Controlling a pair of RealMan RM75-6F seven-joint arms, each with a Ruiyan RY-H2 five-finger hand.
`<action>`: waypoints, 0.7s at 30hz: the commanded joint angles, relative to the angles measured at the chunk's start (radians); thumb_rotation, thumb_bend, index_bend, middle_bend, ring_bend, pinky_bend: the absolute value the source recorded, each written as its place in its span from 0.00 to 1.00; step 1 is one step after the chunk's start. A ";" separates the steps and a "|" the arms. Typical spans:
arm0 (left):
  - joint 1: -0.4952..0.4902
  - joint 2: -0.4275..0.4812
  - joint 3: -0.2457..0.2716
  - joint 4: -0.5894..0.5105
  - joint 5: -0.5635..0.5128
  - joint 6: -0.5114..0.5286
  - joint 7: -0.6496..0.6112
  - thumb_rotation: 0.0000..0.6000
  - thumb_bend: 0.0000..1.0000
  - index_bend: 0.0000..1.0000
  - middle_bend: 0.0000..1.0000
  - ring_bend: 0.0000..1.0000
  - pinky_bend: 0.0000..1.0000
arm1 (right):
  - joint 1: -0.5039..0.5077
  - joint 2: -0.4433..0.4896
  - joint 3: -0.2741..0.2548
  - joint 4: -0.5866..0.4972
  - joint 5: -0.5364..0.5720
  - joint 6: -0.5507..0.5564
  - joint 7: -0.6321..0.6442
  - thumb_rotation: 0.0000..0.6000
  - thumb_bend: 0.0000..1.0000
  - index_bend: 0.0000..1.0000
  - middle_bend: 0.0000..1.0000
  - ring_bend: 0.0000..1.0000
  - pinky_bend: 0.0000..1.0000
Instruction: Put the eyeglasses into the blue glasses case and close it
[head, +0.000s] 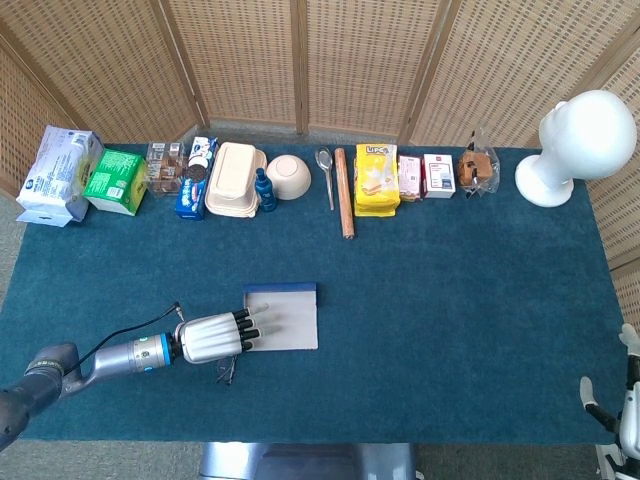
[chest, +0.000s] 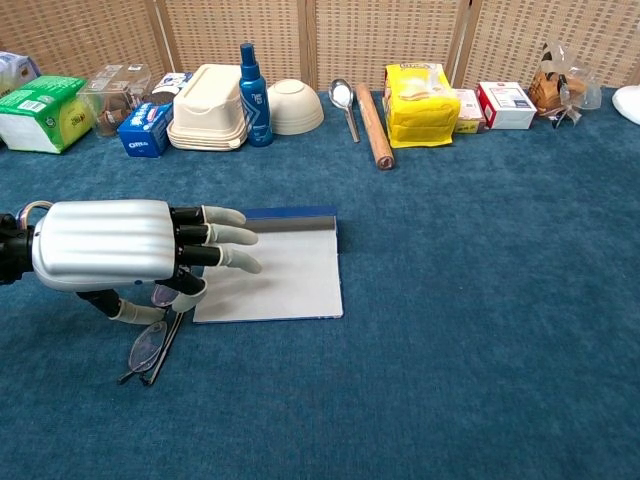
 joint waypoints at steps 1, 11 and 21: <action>-0.003 0.002 0.000 -0.004 -0.001 -0.002 0.003 1.00 0.26 0.52 0.11 0.00 0.00 | -0.001 0.001 0.000 -0.001 0.001 0.000 0.000 1.00 0.35 0.00 0.19 0.00 0.07; -0.008 0.011 -0.002 -0.018 -0.006 -0.007 0.016 1.00 0.30 0.61 0.15 0.00 0.00 | -0.001 0.002 0.001 -0.004 -0.001 -0.001 -0.001 1.00 0.34 0.00 0.19 0.00 0.07; -0.008 0.009 -0.010 -0.018 -0.016 -0.004 0.012 1.00 0.31 0.67 0.17 0.00 0.00 | -0.003 0.003 0.003 -0.006 0.000 0.001 -0.001 1.00 0.34 0.00 0.19 0.00 0.07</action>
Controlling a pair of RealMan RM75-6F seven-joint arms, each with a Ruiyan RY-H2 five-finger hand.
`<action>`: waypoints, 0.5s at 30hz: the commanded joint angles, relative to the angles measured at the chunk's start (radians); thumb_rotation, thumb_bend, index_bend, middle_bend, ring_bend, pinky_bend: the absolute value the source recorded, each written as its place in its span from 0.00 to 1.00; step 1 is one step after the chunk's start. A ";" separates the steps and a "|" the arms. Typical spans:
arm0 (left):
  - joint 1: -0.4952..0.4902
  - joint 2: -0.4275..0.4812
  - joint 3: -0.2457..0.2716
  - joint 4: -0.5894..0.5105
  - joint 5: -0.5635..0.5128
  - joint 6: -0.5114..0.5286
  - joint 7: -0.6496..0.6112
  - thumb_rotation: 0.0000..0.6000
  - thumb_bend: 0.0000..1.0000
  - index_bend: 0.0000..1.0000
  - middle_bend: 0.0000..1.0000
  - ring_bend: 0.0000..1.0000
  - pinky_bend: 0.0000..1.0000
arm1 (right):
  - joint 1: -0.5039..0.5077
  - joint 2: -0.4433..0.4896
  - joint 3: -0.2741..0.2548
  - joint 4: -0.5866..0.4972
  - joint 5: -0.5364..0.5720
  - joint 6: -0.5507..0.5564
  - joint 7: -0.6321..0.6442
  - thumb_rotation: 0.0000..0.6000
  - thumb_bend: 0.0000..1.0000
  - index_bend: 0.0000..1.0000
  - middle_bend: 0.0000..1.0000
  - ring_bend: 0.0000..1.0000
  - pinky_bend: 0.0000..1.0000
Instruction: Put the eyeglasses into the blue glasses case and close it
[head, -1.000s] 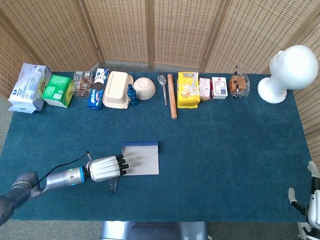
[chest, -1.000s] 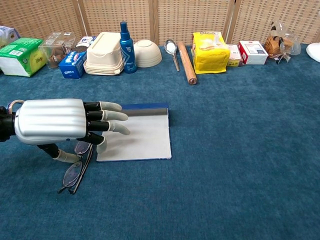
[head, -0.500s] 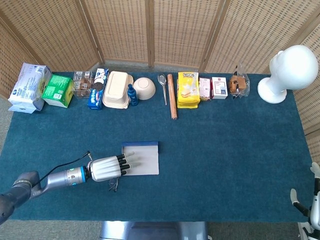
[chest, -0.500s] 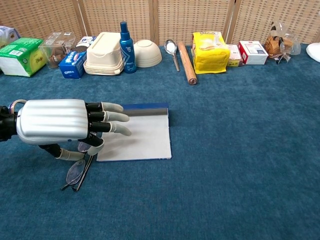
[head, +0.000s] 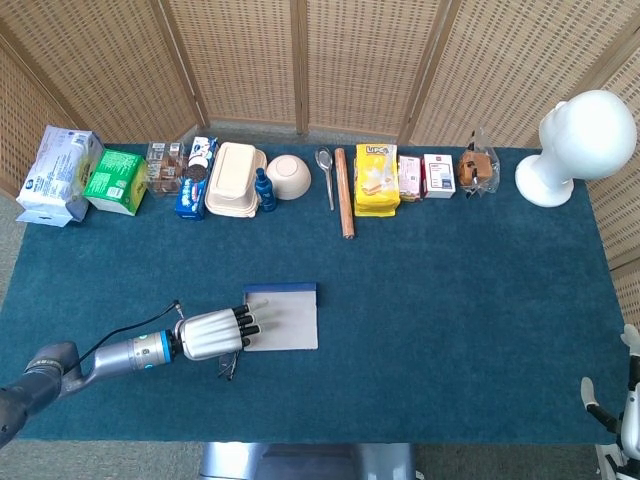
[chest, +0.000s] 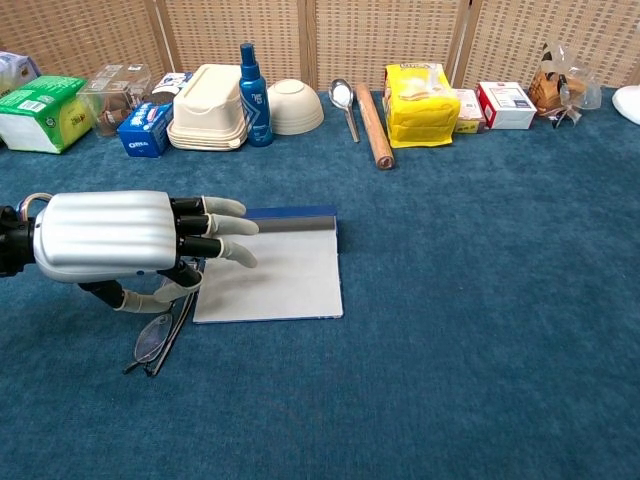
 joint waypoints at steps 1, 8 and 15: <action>-0.001 -0.002 -0.002 0.000 -0.001 0.000 0.000 1.00 0.31 0.67 0.17 0.00 0.00 | -0.001 0.000 0.000 0.000 -0.001 0.001 0.001 1.00 0.34 0.00 0.19 0.00 0.07; -0.003 -0.001 0.002 -0.004 -0.004 -0.013 -0.003 1.00 0.31 0.49 0.14 0.00 0.00 | -0.005 0.002 0.000 0.002 0.002 0.002 0.008 1.00 0.34 0.00 0.19 0.00 0.07; -0.004 0.013 0.003 -0.029 -0.015 -0.039 -0.002 1.00 0.35 0.41 0.09 0.00 0.00 | -0.004 0.001 0.000 0.004 0.002 -0.001 0.011 1.00 0.34 0.00 0.19 0.00 0.07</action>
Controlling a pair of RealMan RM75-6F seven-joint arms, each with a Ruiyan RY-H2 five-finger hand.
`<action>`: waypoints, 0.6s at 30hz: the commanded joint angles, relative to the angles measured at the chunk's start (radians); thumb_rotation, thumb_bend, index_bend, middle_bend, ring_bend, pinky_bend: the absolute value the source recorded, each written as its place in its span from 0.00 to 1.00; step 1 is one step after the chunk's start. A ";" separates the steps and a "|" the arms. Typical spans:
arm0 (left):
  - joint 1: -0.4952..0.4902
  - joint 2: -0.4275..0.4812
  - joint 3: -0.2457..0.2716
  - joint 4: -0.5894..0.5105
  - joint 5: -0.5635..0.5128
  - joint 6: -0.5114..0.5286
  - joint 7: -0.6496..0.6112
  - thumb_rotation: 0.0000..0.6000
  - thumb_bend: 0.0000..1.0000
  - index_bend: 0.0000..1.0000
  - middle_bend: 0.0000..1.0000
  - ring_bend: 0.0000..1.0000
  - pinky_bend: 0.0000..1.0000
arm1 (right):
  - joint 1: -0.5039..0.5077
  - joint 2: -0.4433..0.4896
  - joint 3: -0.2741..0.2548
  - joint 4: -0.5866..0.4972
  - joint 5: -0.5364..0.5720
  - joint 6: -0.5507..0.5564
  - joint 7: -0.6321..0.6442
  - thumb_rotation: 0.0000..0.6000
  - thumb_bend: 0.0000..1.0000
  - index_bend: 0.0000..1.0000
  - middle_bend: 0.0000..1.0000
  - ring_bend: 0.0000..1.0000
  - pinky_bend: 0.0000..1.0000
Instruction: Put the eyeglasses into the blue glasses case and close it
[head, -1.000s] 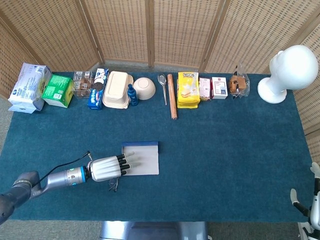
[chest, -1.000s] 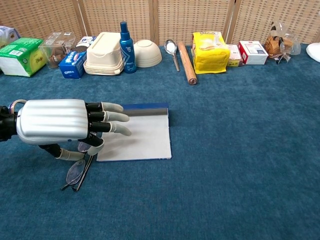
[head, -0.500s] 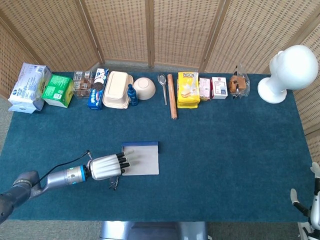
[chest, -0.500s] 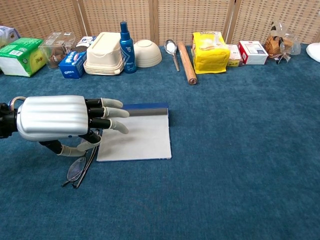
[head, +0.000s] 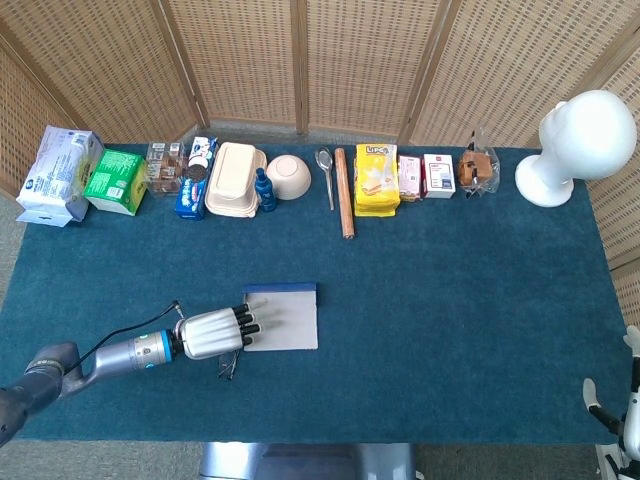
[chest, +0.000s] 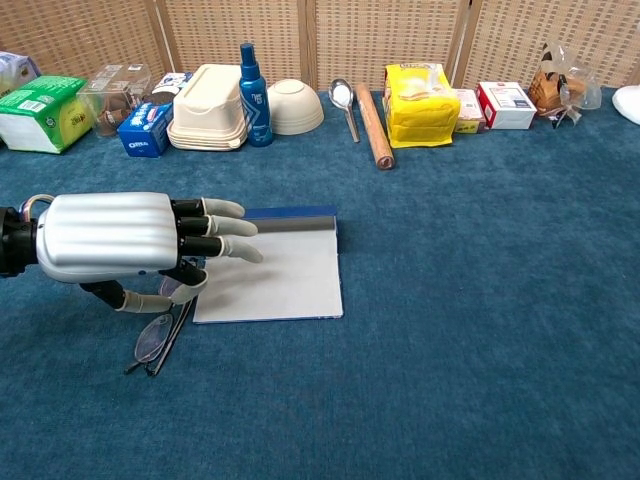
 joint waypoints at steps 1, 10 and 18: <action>-0.001 0.005 0.002 -0.009 -0.003 -0.009 0.000 1.00 0.35 0.41 0.08 0.00 0.00 | 0.000 0.000 0.000 0.001 0.000 -0.001 0.001 1.00 0.34 0.00 0.19 0.00 0.07; -0.009 0.004 -0.005 -0.020 -0.003 -0.009 0.005 1.00 0.35 0.34 0.04 0.00 0.00 | -0.004 0.000 0.000 0.002 0.001 0.003 0.004 1.00 0.34 0.00 0.19 0.00 0.07; -0.004 0.018 -0.009 -0.035 -0.010 -0.003 0.011 1.00 0.37 0.30 0.01 0.00 0.00 | -0.004 0.001 0.000 0.003 -0.001 0.000 0.006 1.00 0.34 0.00 0.19 0.00 0.08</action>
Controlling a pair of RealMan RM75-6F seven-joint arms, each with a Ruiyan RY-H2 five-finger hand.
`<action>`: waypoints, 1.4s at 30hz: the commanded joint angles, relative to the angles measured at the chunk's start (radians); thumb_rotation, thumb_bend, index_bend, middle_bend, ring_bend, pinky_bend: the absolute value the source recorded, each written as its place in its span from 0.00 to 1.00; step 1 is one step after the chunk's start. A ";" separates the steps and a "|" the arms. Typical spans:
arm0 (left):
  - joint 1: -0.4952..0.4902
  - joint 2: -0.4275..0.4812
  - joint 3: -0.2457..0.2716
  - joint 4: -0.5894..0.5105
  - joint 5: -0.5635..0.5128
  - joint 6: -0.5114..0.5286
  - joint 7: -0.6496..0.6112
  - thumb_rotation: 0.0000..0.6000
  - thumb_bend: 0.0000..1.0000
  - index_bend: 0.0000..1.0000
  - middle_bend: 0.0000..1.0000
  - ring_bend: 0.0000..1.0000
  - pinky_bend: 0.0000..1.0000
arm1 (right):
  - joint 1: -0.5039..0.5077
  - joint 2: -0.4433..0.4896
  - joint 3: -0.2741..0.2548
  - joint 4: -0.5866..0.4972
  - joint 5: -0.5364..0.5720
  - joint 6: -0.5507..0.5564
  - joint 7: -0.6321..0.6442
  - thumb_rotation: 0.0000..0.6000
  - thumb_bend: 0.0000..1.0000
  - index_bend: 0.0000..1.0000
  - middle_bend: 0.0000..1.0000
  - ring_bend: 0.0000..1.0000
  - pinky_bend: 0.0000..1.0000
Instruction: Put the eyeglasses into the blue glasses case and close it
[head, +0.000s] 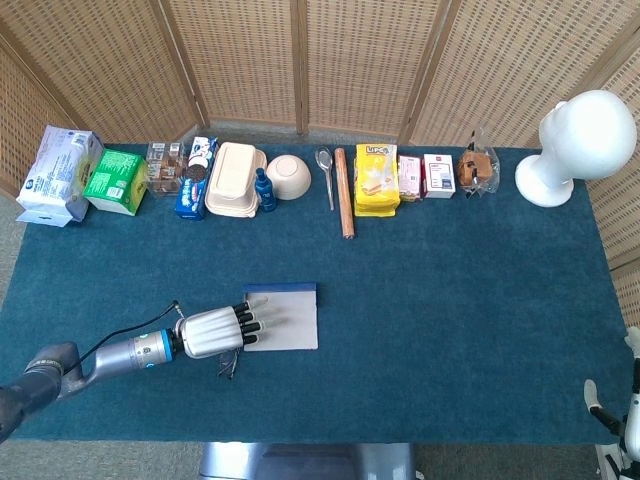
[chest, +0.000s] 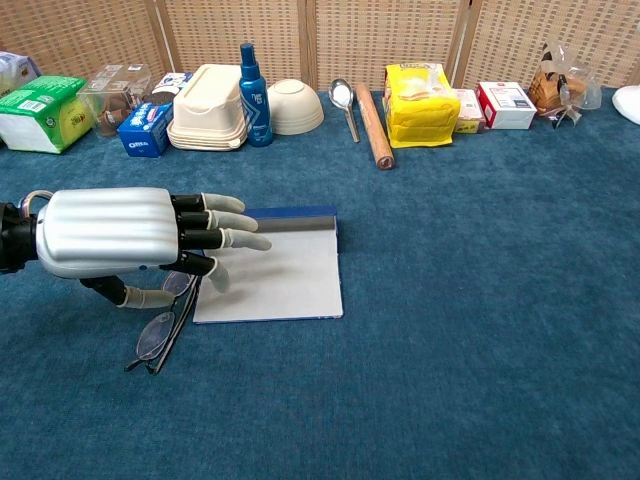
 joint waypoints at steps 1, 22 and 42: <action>0.001 0.006 0.001 -0.008 -0.002 -0.002 0.000 1.00 0.37 0.30 0.01 0.00 0.00 | 0.000 0.000 0.000 0.000 -0.001 0.000 -0.001 1.00 0.34 0.00 0.19 0.00 0.08; -0.015 -0.021 0.007 -0.008 0.021 -0.030 0.024 1.00 0.37 0.47 0.04 0.00 0.00 | -0.011 0.000 0.000 0.004 -0.002 0.014 0.015 1.00 0.34 0.00 0.19 0.00 0.08; -0.010 -0.023 -0.013 -0.002 0.007 0.022 0.000 1.00 0.36 0.64 0.12 0.00 0.00 | -0.020 0.002 0.002 0.008 -0.005 0.024 0.030 1.00 0.33 0.00 0.19 0.00 0.08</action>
